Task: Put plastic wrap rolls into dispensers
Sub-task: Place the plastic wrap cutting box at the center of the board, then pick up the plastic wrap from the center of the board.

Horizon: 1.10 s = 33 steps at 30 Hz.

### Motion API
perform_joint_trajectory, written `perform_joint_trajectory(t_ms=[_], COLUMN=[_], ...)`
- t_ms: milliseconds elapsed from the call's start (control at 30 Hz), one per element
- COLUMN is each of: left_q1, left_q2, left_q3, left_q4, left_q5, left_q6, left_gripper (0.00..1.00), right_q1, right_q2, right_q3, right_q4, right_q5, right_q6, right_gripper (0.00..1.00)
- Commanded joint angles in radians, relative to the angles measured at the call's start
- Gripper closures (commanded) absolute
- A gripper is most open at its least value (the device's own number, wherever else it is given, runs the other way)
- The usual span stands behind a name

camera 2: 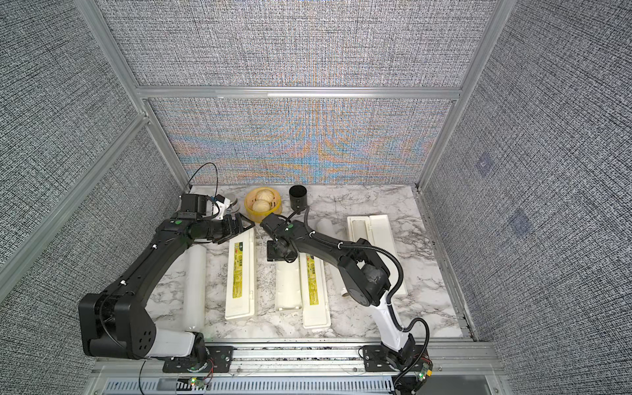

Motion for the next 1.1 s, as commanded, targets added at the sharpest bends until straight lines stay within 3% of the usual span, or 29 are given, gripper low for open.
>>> perform_joint_trajectory(t_ms=[0,300,567,767,900,1000,1067], left_q1=[0.002,0.002,0.003,0.015,0.027,0.049,0.078], left_q2=[-0.003,-0.023,0.0,-0.011,-0.038,-0.056,-0.064], left_q3=[-0.006,-0.008,0.027,-0.021,-0.059,-0.103,-0.102], left_q4=[0.004,-0.115,-0.418,-0.5,-0.501,-0.452,-0.424], left_q5=[-0.003,-0.127,-0.592,-0.782,-0.86,-0.853,-0.777], left_q6=[0.009,0.061,0.023,-0.051,-0.007,0.092,0.145], left_gripper=[0.07,0.07,0.07,0.05,0.01,0.01,0.01], right_q1=[-0.01,-0.068,-0.148,-0.203,-0.221,-0.237,-0.249], right_q2=[-0.046,-0.26,-0.432,-0.464,-0.466,-0.469,-0.478], right_q3=[-0.02,-0.16,-0.349,-0.447,-0.483,-0.506,-0.522], right_q4=[-0.003,-0.038,0.029,0.12,0.16,0.183,0.198], right_q5=[-0.012,-0.008,-0.034,-0.126,-0.178,-0.211,-0.226], right_q6=[-0.05,-0.206,-0.218,-0.225,-0.239,-0.243,-0.245], right_gripper=[0.4,0.26,0.23,0.22,0.22,0.21,0.22])
